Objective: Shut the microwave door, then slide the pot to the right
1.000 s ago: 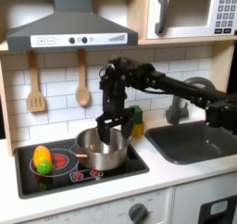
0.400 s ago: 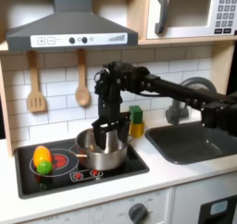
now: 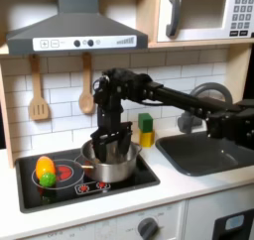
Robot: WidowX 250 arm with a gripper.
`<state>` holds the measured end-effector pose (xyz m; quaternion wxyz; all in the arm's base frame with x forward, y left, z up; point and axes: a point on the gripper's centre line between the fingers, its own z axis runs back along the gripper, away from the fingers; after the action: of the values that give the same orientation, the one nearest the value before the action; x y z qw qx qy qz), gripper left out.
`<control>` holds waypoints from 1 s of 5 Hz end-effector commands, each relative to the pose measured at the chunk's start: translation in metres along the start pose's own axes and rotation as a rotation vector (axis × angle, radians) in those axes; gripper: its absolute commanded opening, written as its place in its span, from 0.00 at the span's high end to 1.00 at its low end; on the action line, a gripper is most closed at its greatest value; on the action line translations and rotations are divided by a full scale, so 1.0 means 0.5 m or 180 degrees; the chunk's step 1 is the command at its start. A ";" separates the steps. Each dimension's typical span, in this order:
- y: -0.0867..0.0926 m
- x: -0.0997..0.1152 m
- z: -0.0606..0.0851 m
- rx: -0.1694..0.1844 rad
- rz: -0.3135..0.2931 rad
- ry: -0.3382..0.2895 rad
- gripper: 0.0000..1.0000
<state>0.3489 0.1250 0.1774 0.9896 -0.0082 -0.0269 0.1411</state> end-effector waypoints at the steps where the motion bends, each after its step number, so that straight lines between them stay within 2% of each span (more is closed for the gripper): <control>1: 0.020 0.021 -0.003 0.0052 0.0141 0.0009 0.00; 3: 0.047 0.033 0.000 0.0082 0.0333 0.0030 0.00; 5: 0.065 0.053 0.009 0.0104 0.0465 -0.0056 0.00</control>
<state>0.3640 0.1632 0.1813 0.9767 0.0078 -0.0297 0.2123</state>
